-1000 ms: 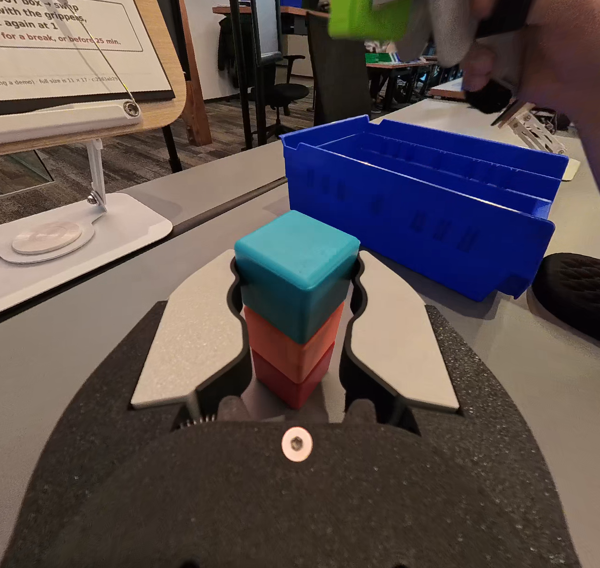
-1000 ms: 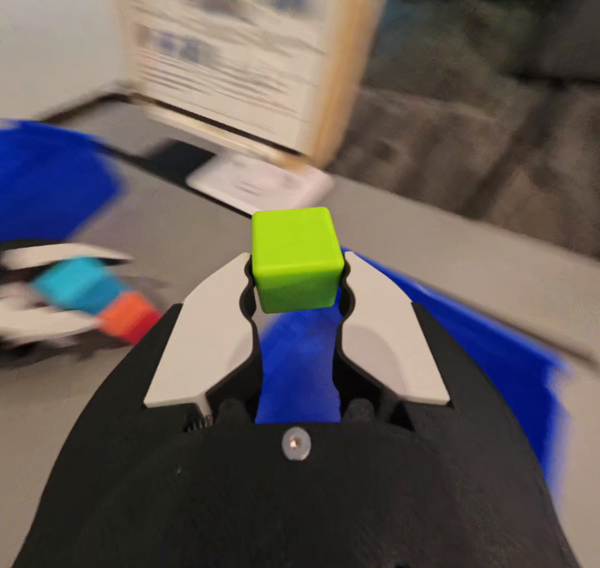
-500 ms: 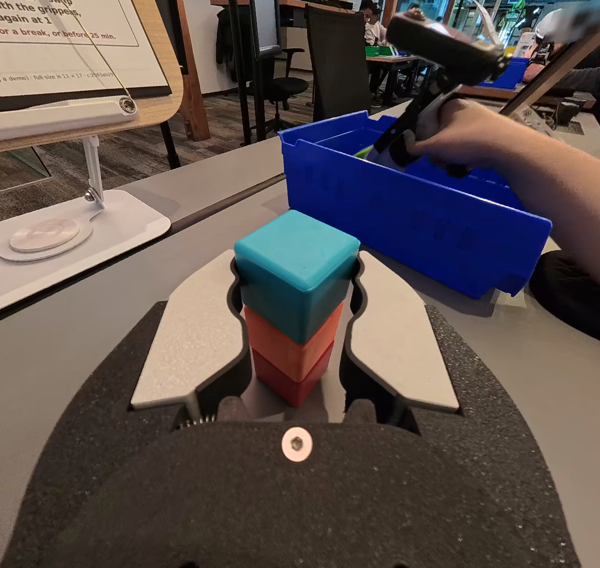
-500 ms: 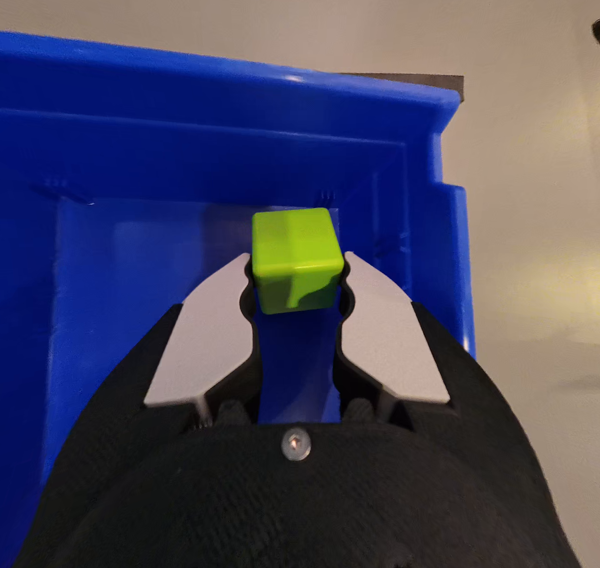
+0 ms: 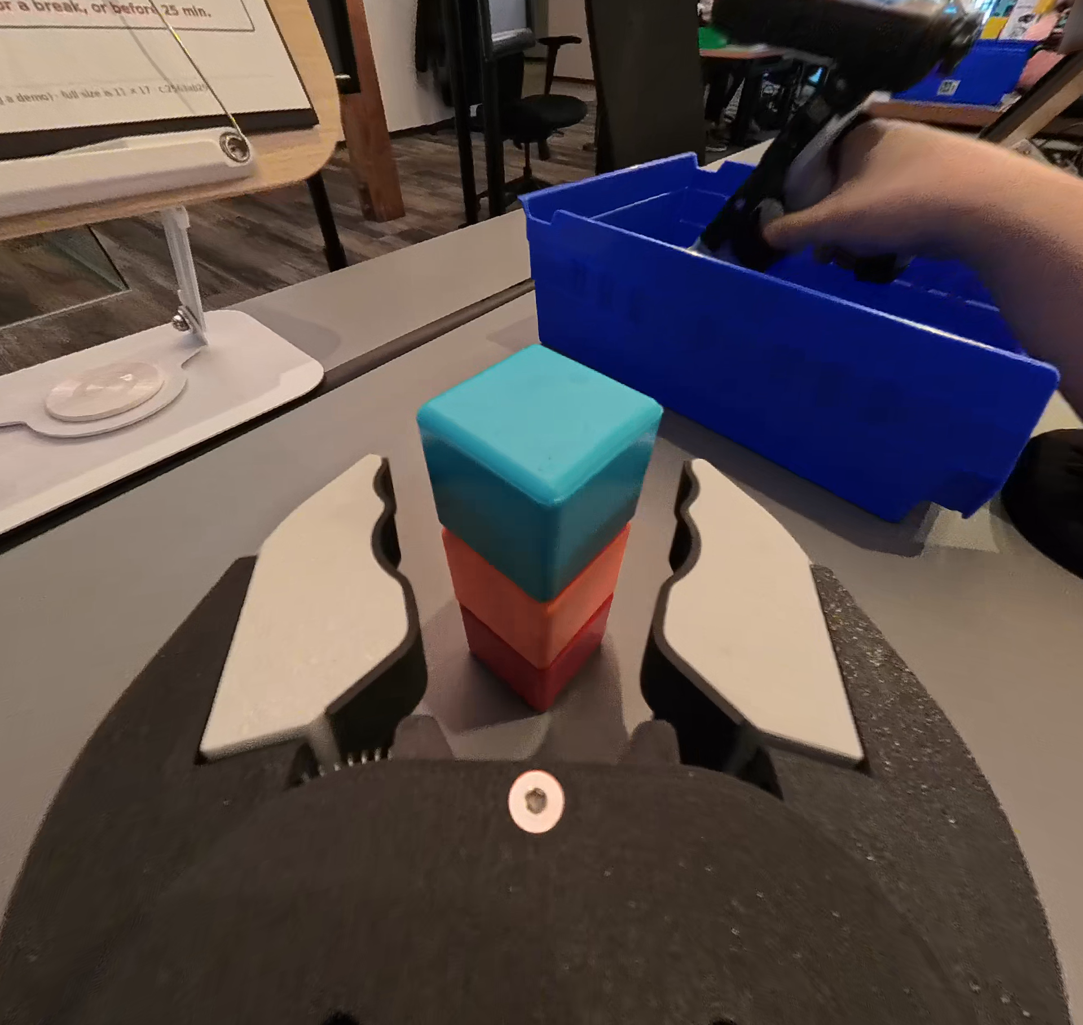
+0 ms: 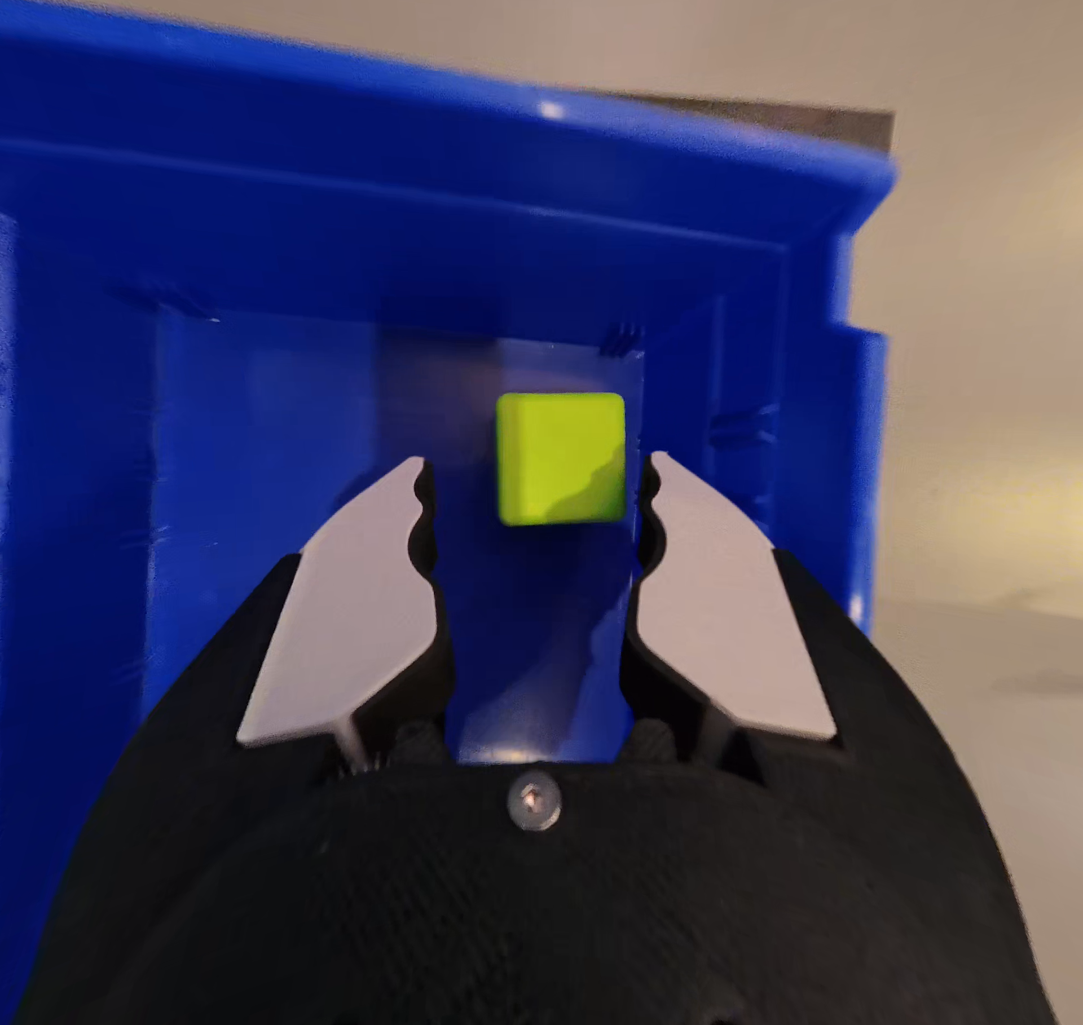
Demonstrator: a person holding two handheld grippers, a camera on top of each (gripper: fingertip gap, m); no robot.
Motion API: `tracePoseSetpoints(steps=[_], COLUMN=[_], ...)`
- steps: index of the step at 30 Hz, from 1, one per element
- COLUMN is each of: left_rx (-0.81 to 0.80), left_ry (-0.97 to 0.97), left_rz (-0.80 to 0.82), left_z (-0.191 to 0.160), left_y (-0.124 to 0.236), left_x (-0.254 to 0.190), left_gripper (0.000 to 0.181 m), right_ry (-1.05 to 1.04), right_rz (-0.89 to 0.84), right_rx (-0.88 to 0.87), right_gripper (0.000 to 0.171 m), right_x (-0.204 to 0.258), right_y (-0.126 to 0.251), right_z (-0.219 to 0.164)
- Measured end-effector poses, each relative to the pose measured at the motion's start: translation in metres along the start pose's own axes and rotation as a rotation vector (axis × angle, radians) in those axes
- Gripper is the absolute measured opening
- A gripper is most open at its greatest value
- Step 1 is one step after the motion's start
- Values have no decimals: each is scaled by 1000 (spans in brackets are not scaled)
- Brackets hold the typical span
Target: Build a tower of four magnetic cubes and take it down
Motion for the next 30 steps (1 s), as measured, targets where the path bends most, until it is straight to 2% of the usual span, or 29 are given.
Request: tracePoseSetpoints(steps=[3,5,8,10,12,14,16,18,21,30], left_rx=[39,80,126,124,116,133,154,161,174,176], left_ry=[-38,-77,-88,-55,-18,0,12,25,29,17], left_rz=[25,-5,11,20,14,-21,-40,-42,-67,-85], left_z=[-8,-15,-25,-24,-23,-24,-25,-26,-27,-27], left_y=[2,2,2,2,1,-1,-3,-4,-5,-6], left_x=[-2,-5,-1,3,5,3,3,4,3,3], left_gripper=[93,87,85,83,82,82,78,75,65,65], right_ry=[17,49,149,261,456,639,748,807,882,984], right_rz=[18,46,188,405,711,1002,1156,1184,1101,1052], right_rx=[-83,-156,-325,-473,-560,-580,-582,-562,-489,-349], right_gripper=[69,69,68,65,65,68,70,70,71,69], right_x=[4,10,38,75,124,169,202,226,250,289], right_y=[29,53,97,129,156,174,177,167,141,105], right_z=[13,23,40,49,43,26,15,10,2,-19])
Point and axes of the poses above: each gripper's, where its closed fingertips meet, y back along the fingers, z out of its top, x = y × z across the jaws, the point moved 5 cm from there along y, back along the fingers, and after that the axes turned 5 degrees about z, right-handed, at the moved point
